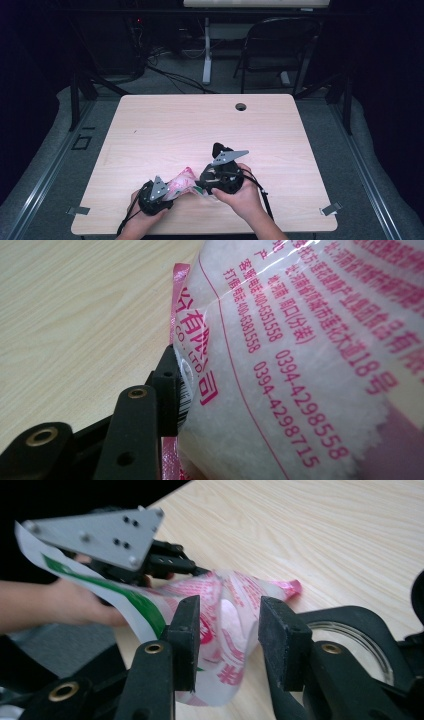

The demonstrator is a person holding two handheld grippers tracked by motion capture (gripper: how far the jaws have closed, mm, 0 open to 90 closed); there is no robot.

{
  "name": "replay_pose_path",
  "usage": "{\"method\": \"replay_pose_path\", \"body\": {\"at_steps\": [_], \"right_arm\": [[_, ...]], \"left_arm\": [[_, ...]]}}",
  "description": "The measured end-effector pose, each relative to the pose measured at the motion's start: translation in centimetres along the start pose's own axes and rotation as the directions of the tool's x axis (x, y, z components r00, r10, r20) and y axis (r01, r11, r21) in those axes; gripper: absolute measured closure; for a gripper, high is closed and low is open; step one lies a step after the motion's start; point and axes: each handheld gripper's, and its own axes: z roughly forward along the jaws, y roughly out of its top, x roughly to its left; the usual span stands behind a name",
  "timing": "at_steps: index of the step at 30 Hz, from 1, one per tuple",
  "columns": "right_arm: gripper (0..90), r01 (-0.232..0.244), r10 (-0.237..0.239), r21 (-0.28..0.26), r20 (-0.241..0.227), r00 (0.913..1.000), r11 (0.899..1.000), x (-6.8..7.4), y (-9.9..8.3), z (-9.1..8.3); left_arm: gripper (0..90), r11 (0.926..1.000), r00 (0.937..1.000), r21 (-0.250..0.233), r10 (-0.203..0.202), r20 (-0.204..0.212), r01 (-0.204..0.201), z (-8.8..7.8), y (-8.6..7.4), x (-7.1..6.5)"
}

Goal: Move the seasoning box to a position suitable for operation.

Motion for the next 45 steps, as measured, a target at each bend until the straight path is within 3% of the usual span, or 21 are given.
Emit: {"method": "replay_pose_path", "body": {"at_steps": [2, 14, 21, 27, 40, 45], "right_arm": [[60.1, 0.011, -0.011, 0.010, 0.022, 0.9997, 1.000, 0.1, -0.2, 0.2], [61.8, 0.022, -0.024, 0.030, 0.039, 0.9990, 0.999, 0.3, -0.3, 1.2], [72.7, -0.022, 0.022, 0.053, 0.005, 0.9997, 0.998, -0.4, -0.1, 2.1], [89.4, -0.045, 0.049, 0.087, -0.038, 0.9981, 0.995, -0.7, 0.3, 2.6], [90.0, 0.003, -0.002, 0.099, -0.013, 0.9999, 0.995, -0.2, 0.9, 2.5], [90.0, 0.002, 0.000, 0.082, -0.019, 0.9998, 0.997, 0.0, 1.1, 2.4]], "left_arm": [[55.2, 1.0000, 1.0000, 0.000, -0.001, 0.000, 0.001, 0.0, 0.0, 0.0], [55.2, 1.0000, 1.0000, 0.001, 0.002, -0.001, -0.002, 0.0, 0.0, 0.0], [55.2, 1.0000, 1.0000, 0.000, 0.003, -0.001, -0.003, 0.0, 0.0, 0.0], [55.2, 1.0000, 1.0000, 0.001, 0.007, -0.003, -0.007, 0.0, 0.0, -0.1], [55.7, 0.9997, 0.9996, 0.002, 0.026, -0.010, -0.026, -0.1, 0.0, -0.2], [55.9, 0.9996, 0.9995, -0.003, 0.027, -0.017, -0.027, -0.4, 0.2, -0.3]]}}
